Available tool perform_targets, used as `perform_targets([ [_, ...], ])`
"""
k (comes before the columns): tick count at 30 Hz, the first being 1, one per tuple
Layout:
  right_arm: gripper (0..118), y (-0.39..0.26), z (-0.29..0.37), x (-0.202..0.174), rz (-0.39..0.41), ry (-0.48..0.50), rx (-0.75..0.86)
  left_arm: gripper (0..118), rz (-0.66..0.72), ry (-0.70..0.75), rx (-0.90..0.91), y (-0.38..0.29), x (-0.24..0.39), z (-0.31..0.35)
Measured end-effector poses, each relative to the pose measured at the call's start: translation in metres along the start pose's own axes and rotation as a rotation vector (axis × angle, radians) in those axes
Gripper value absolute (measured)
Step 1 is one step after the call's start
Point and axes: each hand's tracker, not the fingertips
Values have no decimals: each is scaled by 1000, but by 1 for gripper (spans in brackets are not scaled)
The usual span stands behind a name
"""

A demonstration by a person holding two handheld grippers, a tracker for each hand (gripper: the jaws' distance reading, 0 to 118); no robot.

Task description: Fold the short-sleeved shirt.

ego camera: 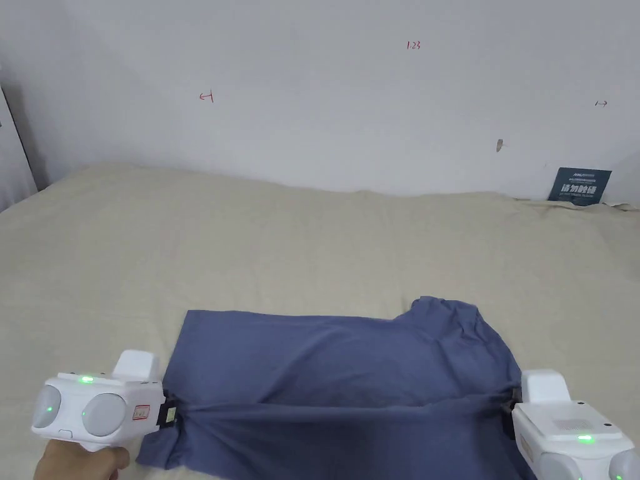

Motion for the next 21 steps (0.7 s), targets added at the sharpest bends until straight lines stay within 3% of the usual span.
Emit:
perform_targets([
  [10, 6, -12, -38, -5, -33, 45, -100, 5, 39, 3, -51, -1, 12, -16],
  [13, 12, -11, -28, -3, -67, 57, -63, 17, 31, 2, -19, -2, 17, -2],
  [15, 33, -9, -14, 1, -109, 71, -18, 28, 29, 2, 30, -3, 15, 11],
  [17, 45, -8, 9, 1, -141, 73, 50, 43, 43, -4, 109, -8, 17, 36],
  [21, 45, -10, 55, -4, -160, 94, 147, 48, 46, 1, 248, -25, 16, 72],
])
